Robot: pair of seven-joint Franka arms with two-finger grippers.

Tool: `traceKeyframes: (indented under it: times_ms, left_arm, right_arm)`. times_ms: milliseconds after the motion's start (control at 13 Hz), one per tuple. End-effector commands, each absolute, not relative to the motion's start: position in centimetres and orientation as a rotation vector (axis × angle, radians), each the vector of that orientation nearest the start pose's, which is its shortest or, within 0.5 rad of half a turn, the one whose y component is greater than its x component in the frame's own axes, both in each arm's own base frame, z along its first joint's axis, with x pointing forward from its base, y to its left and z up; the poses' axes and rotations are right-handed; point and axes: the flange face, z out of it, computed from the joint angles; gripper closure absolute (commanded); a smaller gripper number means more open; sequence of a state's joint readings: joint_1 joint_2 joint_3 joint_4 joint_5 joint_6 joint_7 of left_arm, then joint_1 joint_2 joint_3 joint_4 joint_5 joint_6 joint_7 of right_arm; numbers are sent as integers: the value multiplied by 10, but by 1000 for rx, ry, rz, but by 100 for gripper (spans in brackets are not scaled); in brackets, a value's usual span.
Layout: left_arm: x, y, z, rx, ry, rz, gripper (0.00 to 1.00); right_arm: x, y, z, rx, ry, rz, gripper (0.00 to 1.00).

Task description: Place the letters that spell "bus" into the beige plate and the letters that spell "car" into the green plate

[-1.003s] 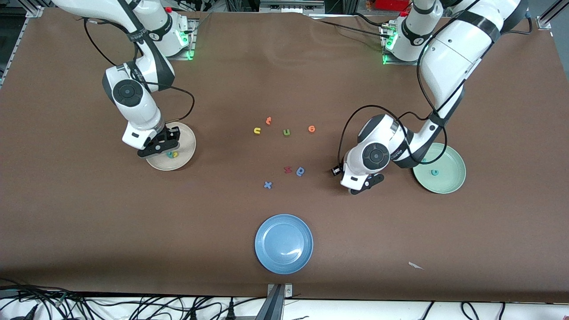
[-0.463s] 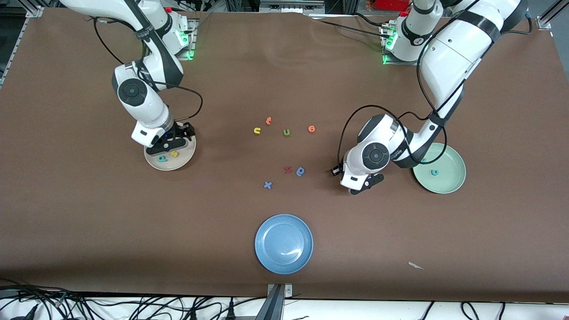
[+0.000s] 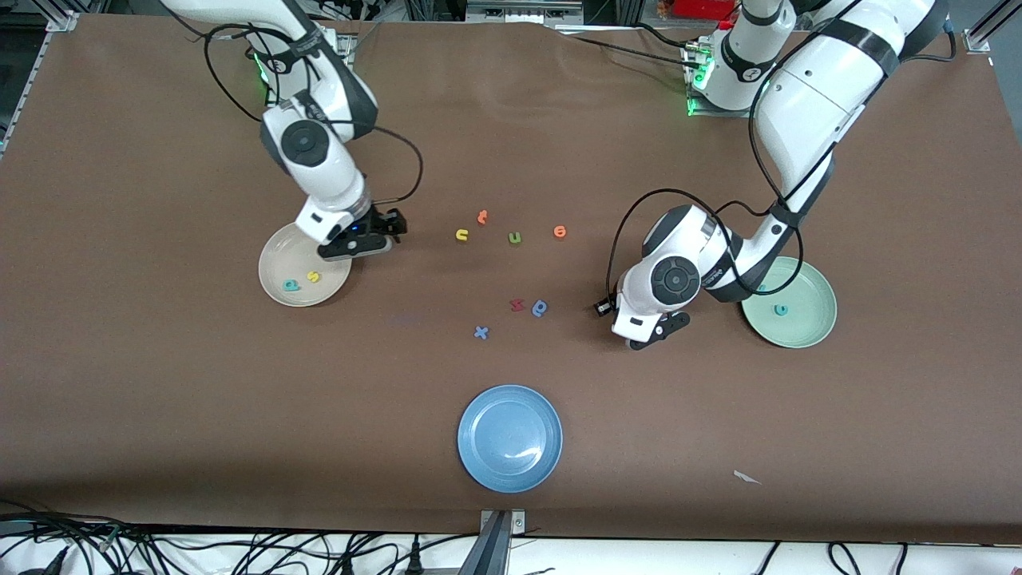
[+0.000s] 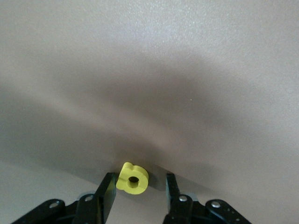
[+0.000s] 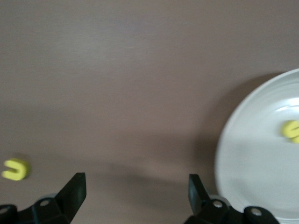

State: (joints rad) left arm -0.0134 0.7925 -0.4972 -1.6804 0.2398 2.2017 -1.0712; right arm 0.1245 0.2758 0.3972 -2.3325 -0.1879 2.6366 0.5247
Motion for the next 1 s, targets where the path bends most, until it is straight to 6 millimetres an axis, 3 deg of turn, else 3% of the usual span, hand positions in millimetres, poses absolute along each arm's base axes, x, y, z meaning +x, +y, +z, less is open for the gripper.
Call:
traceKeyframes:
  times_ms: [0,309,617,926]
  left_arm:
    - [589,-274,158,-2986,-738,344,63]
    - [588,-274,154,-2986,-730,354,77]
    - [590,-274,156,-2988,-735,346,79]
    - [606,-266,188,-3021,-721,283,79]
  right_arm:
    - [433,309,224,-3054,-92,-88,3]
    - [420,343,210,-3032,14,-72,3]
    - [415,375,195,-3024,126,-75,3]
    - [411,395,186,-3020,145,-63,4]
